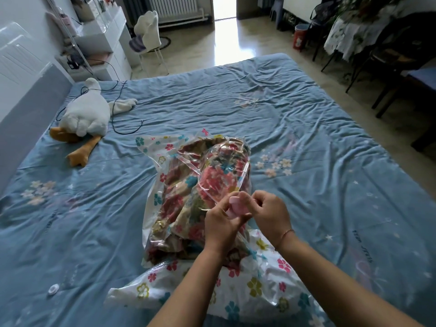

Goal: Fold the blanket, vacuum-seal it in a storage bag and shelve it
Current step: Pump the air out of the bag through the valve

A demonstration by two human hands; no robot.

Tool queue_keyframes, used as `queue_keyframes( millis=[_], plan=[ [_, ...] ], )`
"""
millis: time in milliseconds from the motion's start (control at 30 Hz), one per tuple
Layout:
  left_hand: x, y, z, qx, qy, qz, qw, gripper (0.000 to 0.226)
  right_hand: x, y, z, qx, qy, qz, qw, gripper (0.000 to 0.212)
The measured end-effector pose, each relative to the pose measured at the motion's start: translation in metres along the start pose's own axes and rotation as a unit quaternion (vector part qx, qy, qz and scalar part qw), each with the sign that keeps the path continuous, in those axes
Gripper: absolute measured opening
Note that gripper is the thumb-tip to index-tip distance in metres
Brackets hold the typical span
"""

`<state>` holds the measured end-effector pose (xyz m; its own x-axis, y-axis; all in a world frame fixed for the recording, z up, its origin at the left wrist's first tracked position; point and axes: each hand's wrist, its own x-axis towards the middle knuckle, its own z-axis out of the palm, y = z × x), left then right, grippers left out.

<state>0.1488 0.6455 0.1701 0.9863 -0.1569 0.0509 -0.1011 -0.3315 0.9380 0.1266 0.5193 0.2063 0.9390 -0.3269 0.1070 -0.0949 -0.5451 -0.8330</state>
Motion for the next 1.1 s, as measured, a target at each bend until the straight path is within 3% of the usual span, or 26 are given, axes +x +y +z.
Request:
queue_keyframes(
  millis=[133, 200, 300, 367, 433, 533, 633, 700, 800, 833, 900, 967, 1100],
  plan=[
    [0.006, -0.003, -0.002, 0.002, 0.008, -0.001, 1.0, 0.066, 0.004, -0.05, -0.032, 0.197, 0.098, -0.094, 0.971, 0.066],
    [0.006, -0.004, -0.002, 0.004, 0.012, -0.006, 1.0, 0.067, 0.003, -0.065, -0.043, 0.244, 0.147, -0.139, 0.948, 0.063],
    [0.004, -0.005, 0.0, 0.005, 0.009, -0.01, 1.0, 0.062, -0.003, -0.042, -0.024, 0.171, 0.12, -0.129, 0.969, 0.056],
    [0.0, -0.005, 0.001, 0.012, -0.002, -0.008, 1.0, 0.052, -0.006, -0.011, -0.006, 0.038, 0.041, -0.069, 0.996, 0.06],
    [-0.003, -0.003, 0.0, 0.017, -0.008, -0.002, 1.0, 0.05, -0.004, 0.002, 0.002, -0.032, -0.02, 0.0, 0.999, 0.07],
    [0.003, -0.001, -0.005, 0.014, -0.001, -0.005, 1.0, 0.054, 0.005, -0.027, -0.016, 0.063, 0.03, -0.052, 0.996, 0.069],
    [0.009, -0.005, -0.009, 0.011, -0.002, -0.015, 1.0, 0.066, 0.01, -0.071, -0.041, 0.19, 0.116, -0.15, 0.963, 0.073],
    [0.009, -0.005, -0.01, 0.016, -0.004, -0.018, 1.0, 0.066, 0.006, -0.07, -0.035, 0.184, 0.142, -0.168, 0.958, 0.065],
    [0.003, -0.004, -0.008, 0.023, -0.012, -0.021, 0.999, 0.051, 0.0, -0.026, -0.004, 0.05, 0.045, -0.07, 0.995, 0.058],
    [0.001, -0.003, -0.007, 0.024, -0.015, -0.018, 0.999, 0.047, 0.0, -0.013, 0.003, -0.005, -0.008, -0.022, 1.0, 0.06],
    [0.0, 0.0, -0.009, 0.017, -0.017, -0.014, 1.0, 0.047, 0.003, -0.009, 0.003, -0.023, -0.036, 0.009, 0.999, 0.055],
    [0.004, -0.001, -0.011, 0.019, -0.015, -0.011, 1.0, 0.053, 0.003, -0.035, -0.015, 0.051, 0.022, -0.051, 0.997, 0.056],
    [0.007, -0.003, -0.01, 0.018, -0.004, -0.016, 1.0, 0.068, -0.001, -0.079, -0.042, 0.205, 0.142, -0.159, 0.955, 0.063]
  ],
)
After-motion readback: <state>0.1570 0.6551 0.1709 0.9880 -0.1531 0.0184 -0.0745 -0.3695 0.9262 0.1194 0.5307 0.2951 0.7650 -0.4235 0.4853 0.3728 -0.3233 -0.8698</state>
